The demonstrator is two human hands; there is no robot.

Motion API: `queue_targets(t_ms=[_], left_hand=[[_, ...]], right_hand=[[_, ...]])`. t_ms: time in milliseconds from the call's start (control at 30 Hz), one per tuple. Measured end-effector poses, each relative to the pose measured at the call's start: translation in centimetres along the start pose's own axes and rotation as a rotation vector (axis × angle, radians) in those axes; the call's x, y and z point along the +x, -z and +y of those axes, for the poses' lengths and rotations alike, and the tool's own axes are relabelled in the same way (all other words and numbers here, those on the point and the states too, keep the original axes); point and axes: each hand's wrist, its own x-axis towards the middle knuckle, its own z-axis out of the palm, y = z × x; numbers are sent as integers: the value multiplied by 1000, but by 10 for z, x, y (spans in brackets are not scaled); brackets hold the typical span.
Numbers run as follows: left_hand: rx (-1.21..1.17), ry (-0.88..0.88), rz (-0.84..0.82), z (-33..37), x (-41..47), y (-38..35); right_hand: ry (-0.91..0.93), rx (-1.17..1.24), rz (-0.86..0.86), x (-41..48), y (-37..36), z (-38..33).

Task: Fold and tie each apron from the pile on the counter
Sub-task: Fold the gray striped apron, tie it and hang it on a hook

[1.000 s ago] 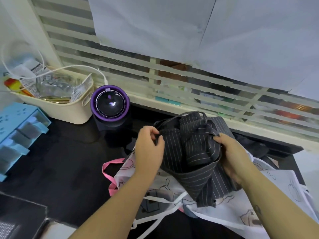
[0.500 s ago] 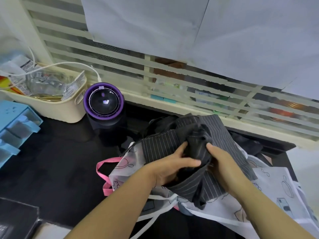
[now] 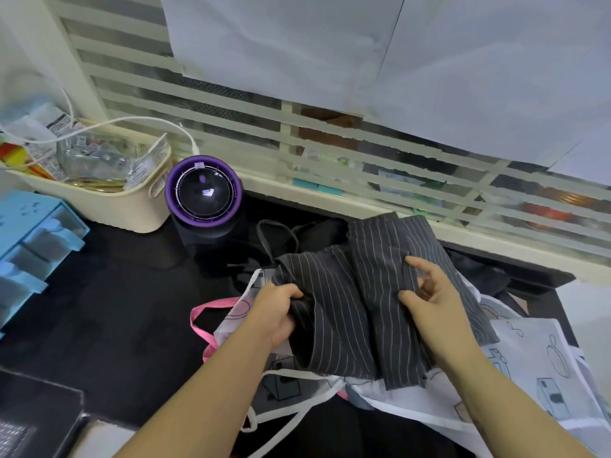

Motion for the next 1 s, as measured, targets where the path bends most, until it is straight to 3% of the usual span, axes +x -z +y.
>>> queue_targets(t_ms=[133,300,433,533,700,800,1000], left_hand=[[21,-44,-41,-1,-3,10],[373,-38,5,-1,4,26],[563,-272,94,3,7,25],[674,-472,55,11,1,14],[466,-309,-337,30,-19,-6],[362,-276,-515,40,-26,-16],[263,-177,-558,55,-38,-24]], right_hand=[[-35,2,32,1,6,-5],[-4,106,205,7,25,-23],[87,97,175,8,37,-32],[77,57,138,8,44,-35],[21,103,-228,4,53,-38],[38,-17,-363,5,54,-35],[171,-378,-377,-7,44,-34]])
